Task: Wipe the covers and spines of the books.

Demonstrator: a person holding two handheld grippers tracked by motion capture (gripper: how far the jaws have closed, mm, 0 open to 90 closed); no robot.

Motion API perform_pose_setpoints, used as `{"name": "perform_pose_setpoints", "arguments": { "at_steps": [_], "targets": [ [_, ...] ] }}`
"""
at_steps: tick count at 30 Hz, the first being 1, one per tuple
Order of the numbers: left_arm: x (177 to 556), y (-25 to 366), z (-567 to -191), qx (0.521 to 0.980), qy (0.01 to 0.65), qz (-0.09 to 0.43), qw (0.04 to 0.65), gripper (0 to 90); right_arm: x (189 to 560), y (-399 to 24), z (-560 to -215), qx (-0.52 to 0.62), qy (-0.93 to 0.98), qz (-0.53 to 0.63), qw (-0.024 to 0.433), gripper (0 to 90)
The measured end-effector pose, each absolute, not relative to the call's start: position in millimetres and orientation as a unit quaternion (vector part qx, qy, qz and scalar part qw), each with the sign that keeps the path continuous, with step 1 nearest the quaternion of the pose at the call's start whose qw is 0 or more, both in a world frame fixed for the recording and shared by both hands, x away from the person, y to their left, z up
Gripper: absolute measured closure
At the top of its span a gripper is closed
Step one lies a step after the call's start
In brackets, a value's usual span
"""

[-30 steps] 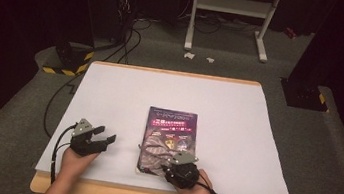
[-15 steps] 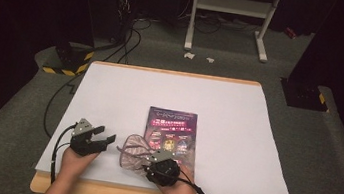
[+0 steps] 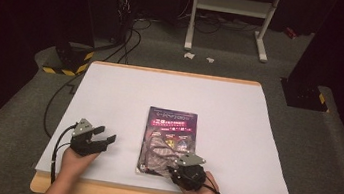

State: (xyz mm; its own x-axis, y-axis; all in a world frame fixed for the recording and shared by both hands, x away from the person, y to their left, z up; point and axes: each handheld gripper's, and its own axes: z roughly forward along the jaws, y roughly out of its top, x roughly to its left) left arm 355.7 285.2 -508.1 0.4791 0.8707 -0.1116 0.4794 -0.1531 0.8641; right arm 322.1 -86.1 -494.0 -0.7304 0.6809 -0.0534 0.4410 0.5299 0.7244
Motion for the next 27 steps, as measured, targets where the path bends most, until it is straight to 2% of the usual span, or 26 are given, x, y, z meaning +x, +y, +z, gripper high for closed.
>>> {"name": "perform_pose_setpoints", "arguments": {
  "at_steps": [13,20,23,27],
  "targets": [
    [355.7,284.9,-508.2,0.729,0.463,0.215,0.456,35.9,325.4,-146.8,-494.0,0.391,0.831,0.349,0.186,60.1],
    [355.9,284.8,-508.2,0.73,0.463,0.216,0.454,35.9,332.4,-145.4,-487.5,0.396,0.826,0.351,0.197,60.1],
    [355.9,284.7,-508.2,0.73,0.463,0.216,0.454,35.9,347.2,-142.9,-481.0,0.404,0.815,0.361,0.207,60.0],
    [355.9,284.7,-508.2,0.73,0.462,0.215,0.455,35.9,365.7,-135.2,-486.8,0.411,0.818,0.35,0.199,59.3]
  ]
}}
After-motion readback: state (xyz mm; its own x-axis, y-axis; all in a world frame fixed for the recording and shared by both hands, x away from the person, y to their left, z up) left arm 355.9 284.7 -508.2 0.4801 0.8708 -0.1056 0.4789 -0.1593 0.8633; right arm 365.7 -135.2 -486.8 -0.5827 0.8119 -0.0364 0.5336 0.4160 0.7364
